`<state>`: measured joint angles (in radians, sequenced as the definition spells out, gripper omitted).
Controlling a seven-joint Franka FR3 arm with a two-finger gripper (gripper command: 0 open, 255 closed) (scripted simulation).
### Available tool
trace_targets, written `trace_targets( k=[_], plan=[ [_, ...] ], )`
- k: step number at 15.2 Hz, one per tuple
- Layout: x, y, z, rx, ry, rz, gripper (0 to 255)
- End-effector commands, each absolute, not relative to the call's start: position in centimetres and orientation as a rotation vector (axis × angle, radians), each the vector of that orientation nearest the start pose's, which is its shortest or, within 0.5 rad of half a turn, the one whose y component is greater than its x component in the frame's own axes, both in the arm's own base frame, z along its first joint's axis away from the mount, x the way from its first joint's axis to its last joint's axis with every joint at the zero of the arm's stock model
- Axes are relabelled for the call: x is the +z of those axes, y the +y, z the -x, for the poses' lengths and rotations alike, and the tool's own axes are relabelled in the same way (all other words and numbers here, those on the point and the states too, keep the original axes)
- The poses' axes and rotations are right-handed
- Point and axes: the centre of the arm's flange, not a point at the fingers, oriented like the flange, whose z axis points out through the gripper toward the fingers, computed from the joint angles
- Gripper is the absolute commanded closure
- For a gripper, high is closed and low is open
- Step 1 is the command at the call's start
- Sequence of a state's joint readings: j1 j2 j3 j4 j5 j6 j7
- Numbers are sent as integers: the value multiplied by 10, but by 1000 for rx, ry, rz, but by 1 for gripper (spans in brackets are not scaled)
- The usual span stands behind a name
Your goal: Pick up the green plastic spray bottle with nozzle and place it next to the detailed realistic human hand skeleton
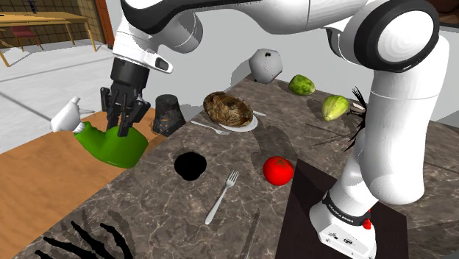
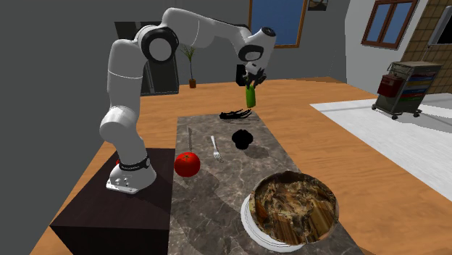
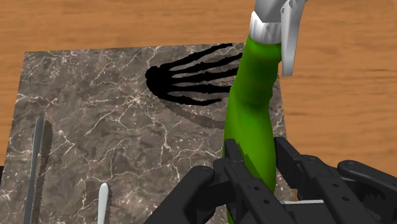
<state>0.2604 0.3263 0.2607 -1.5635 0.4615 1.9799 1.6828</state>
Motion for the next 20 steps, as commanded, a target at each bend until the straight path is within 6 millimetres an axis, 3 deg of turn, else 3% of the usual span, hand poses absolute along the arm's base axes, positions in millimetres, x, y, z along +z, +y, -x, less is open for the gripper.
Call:
trace_targets(
  k=[1,20],
  plan=[
    [470,339,-575,587,1723,2162,255],
    [370,339,-575,587,1723,2162,255]
  ],
)
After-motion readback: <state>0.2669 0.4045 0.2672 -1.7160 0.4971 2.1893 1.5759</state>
